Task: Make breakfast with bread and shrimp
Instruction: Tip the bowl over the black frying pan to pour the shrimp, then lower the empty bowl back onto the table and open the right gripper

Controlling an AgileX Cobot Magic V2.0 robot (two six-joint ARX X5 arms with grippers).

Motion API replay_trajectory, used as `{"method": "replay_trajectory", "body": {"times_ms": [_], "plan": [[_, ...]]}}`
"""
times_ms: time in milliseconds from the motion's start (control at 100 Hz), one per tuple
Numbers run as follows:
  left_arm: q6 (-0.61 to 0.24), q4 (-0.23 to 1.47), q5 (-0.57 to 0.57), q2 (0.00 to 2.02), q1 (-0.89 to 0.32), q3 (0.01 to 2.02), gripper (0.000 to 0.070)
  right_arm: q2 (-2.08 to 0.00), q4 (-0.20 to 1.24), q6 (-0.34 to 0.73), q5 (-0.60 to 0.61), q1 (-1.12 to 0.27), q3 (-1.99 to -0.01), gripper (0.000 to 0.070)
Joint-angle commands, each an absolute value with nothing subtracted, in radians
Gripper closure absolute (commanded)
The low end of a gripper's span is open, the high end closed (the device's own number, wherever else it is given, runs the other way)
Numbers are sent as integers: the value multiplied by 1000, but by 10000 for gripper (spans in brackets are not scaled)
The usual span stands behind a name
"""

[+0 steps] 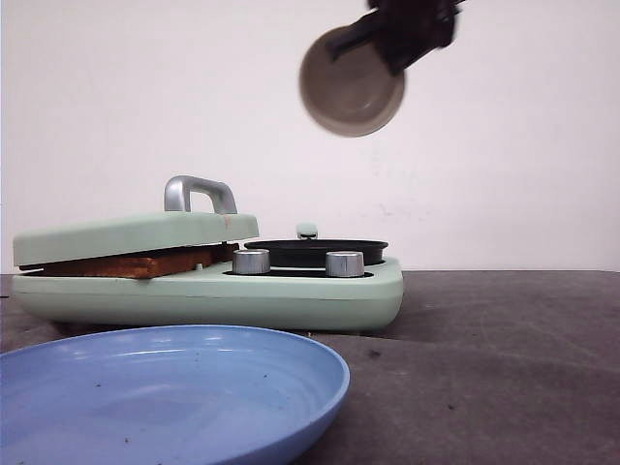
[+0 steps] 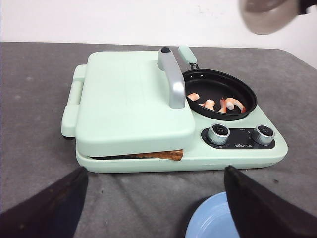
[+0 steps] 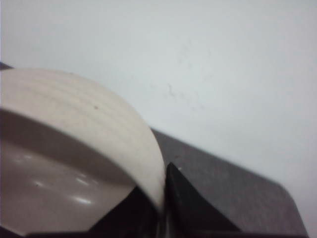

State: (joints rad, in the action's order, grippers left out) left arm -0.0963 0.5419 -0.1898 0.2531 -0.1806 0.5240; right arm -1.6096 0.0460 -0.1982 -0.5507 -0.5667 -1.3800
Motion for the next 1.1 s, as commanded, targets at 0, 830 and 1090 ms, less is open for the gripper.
{"method": "replay_trajectory", "body": {"times_ms": [0,830,1090], "plan": [[-95,530,-196,254,-181,533,230,-1568,101,-106,-537,-556,-1407,697],[-95,530,-195,254,-181,533,230,-1525,879,145,135,-107,-1406,697],[-94,530,-195,254,-181,533,230,-1706,947,138,238,-83,-1406,697]]}}
